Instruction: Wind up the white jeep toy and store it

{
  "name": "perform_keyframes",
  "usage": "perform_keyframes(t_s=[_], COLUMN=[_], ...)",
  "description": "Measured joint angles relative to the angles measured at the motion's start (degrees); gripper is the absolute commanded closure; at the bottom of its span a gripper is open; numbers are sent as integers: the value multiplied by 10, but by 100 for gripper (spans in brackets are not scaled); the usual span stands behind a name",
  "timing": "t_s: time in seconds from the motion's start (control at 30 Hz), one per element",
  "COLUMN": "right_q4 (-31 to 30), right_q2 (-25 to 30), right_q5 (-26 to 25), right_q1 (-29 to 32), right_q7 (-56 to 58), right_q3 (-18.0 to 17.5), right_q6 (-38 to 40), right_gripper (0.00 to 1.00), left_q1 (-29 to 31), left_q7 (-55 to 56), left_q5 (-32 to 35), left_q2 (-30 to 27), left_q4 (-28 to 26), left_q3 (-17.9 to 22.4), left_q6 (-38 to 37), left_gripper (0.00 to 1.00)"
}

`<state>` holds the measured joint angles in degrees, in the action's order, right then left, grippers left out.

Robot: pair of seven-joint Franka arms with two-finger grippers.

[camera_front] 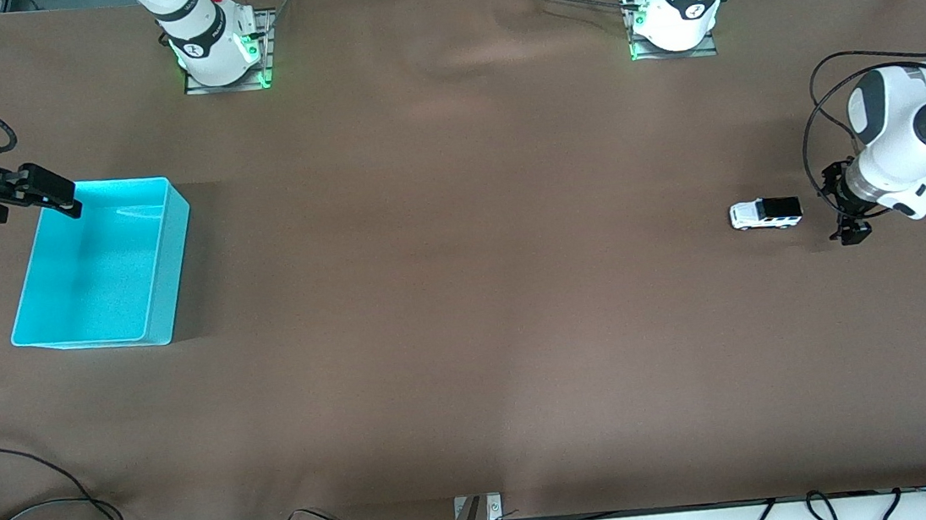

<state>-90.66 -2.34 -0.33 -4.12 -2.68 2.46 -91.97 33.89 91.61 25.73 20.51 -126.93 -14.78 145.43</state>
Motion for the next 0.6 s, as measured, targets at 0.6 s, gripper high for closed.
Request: perform_keyframes(t_s=[0.6], right_q4=[0], right_q2=[0], right_q5=[0], right_q1=[0], right_q7=[0], right_q3=[0], right_q6=[0], right_gripper=[0], left_q1=[-1], left_q7=[-229], left_q5=[-95], left_q2=[-108], left_q4=[155], left_q3=[-79], left_q6=[-292], left_gripper=[0])
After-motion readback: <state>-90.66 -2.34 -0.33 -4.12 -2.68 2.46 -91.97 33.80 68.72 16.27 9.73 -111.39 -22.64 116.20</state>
